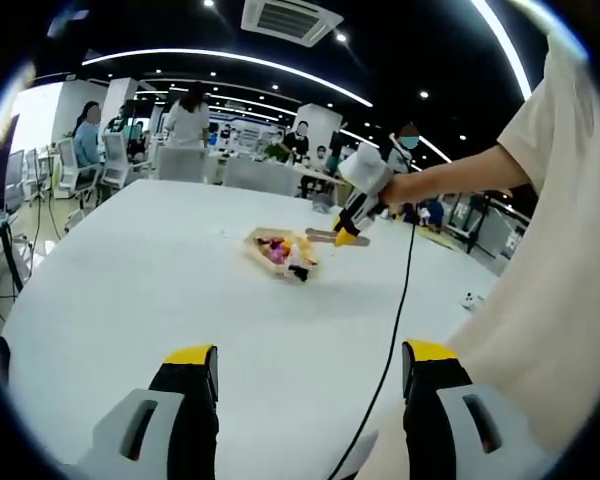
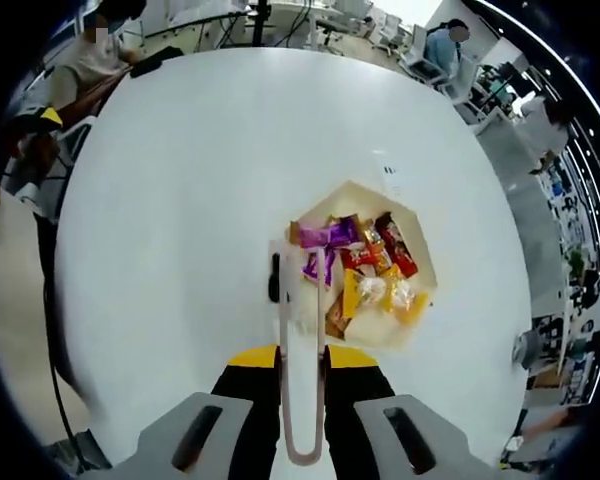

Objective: Place the target food into the container with the food tongs after gripping and lifting it, then release it inside without dropping or visibly crushing the food.

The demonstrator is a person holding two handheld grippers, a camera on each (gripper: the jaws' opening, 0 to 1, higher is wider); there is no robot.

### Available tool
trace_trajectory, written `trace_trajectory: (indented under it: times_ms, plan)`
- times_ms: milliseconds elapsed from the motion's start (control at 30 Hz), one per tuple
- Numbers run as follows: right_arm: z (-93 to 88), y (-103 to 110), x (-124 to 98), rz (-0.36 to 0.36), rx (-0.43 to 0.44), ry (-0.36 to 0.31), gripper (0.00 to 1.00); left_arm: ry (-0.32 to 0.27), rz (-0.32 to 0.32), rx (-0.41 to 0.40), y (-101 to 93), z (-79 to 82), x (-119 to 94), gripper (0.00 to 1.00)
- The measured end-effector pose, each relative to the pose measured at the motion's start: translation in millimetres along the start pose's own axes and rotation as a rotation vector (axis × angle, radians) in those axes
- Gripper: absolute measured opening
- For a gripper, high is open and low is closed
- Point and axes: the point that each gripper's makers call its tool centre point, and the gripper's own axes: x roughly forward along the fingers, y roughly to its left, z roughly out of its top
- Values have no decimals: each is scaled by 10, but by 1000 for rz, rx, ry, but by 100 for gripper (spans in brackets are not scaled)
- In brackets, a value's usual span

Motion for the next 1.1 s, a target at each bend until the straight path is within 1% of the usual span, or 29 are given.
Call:
trace_trajectory:
  times_ms: [133, 200, 267, 300, 333, 367, 400, 467, 500, 533, 600, 633, 667, 700, 733, 767, 833, 900, 933, 1100]
  plan:
    - [-12, -33, 6, -2, 11, 3, 14, 0, 2, -1, 7, 2, 4, 75]
    - [-5, -12, -5, 0, 13, 2, 14, 4, 3, -3, 7, -11, 5, 75]
    - [-21, 90, 11, 22, -11, 14, 14, 6, 4, -7, 7, -24, 7, 74]
    - [-45, 179, 29, 52, -45, 29, 15, 7, 4, -8, 6, -29, 9, 74]
    - [-79, 259, 62, 58, -91, 47, 15, 9, 4, -10, 2, -39, 14, 74]
    - [-92, 288, 76, 59, -111, 55, 14, 9, 3, -10, 0, -41, 16, 74]
    - [-120, 388, 113, 78, -157, 67, 14, 12, 2, -11, -10, -48, 23, 74]
    - [-156, 511, 190, 97, -223, 84, 14, 15, -1, -13, -23, -59, 31, 74]
    - [-158, 549, 197, 108, -238, 87, 14, 15, -1, -13, -24, -62, 32, 74]
    - [-177, 671, 260, 139, -314, 99, 14, 16, 0, -14, -26, -64, 33, 74]
    - [-192, 724, 301, 144, -377, 114, 15, 18, 4, -18, -21, -78, 29, 74]
    - [-200, 745, 309, 151, -394, 119, 15, 18, 5, -19, -20, -81, 28, 74]
    - [-219, 784, 338, 164, -459, 136, 15, 19, 9, -22, -16, -92, 22, 74]
    - [-219, 790, 345, 165, -472, 138, 15, 19, 11, -24, -14, -99, 17, 74]
    - [-228, 820, 364, 189, -514, 152, 15, 19, 16, -28, -11, -112, 10, 74]
    - [-221, 812, 374, 187, -531, 157, 15, 19, 22, -33, -8, -127, 2, 74]
    - [-196, 770, 417, 189, -597, 171, 15, 17, 33, -43, -7, -156, -13, 74]
    - [-183, 762, 422, 194, -618, 176, 15, 16, 40, -50, -7, -174, -20, 74]
    - [-161, 737, 448, 199, -674, 189, 15, 16, 47, -56, -10, -194, -26, 74]
    - [-147, 689, 511, 205, -789, 218, 15, 8, 79, -85, -32, -255, -59, 74]
